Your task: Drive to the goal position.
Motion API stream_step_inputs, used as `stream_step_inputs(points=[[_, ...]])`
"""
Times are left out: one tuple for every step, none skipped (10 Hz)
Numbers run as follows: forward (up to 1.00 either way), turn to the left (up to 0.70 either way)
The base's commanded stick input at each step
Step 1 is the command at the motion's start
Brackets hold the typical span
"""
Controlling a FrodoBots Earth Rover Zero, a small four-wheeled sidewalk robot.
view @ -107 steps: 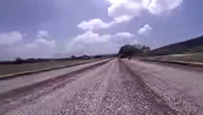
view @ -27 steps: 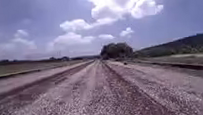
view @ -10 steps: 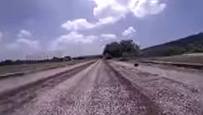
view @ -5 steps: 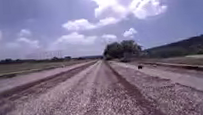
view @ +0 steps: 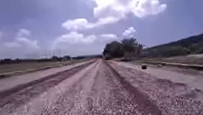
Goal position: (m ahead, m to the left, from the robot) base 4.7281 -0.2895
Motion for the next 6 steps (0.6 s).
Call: stream_step_inputs(points=[[1.00,0.27],[1.00,0.27],[1.00,0.00],[1.00,0.00],[1.00,0.00],[1.00,0.00]])
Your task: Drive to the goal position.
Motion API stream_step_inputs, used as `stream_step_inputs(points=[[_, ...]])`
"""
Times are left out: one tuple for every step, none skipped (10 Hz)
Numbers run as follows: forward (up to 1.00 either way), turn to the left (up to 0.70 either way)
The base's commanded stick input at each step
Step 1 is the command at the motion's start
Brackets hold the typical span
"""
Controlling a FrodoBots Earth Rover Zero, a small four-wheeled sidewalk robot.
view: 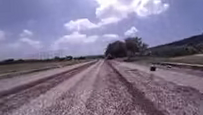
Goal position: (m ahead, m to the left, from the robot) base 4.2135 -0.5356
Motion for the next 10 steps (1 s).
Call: stream_step_inputs(points=[[1.00,0.00],[1.00,0.00],[1.00,0.00],[1.00,0.00],[1.00,0.00],[1.00,0.00],[1.00,0.00],[1.00,0.00],[1.00,0.00],[1.00,0.00]])
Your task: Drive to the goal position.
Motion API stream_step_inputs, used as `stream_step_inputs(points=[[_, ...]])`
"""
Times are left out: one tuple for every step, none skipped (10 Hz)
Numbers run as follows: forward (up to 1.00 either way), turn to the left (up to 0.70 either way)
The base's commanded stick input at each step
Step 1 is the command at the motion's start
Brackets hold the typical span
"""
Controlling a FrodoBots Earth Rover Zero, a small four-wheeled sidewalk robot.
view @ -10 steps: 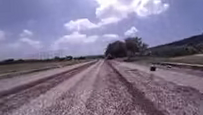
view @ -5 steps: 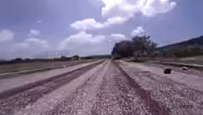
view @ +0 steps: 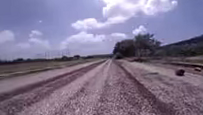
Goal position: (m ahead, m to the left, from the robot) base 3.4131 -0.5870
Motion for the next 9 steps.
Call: stream_step_inputs(points=[[1.00,0.00],[1.00,-0.03],[1.00,-0.18],[1.00,-0.22],[1.00,-0.09],[1.00,0.00],[1.00,0.00],[1.00,0.00],[1.00,0.00]])
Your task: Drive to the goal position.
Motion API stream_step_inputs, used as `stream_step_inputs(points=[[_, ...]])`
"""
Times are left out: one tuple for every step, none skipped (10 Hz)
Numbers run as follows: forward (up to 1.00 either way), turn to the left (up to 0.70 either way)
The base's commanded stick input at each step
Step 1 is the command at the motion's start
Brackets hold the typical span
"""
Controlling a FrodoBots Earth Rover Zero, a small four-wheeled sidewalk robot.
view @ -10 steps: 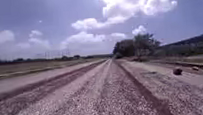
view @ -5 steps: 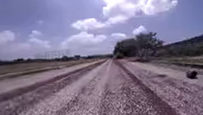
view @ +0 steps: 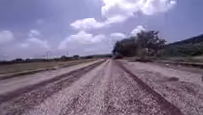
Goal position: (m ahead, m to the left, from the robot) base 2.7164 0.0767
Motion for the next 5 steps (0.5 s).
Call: stream_step_inputs(points=[[1.00,0.00],[1.00,0.00],[1.00,0.00],[1.00,0.00],[1.00,0.00]])
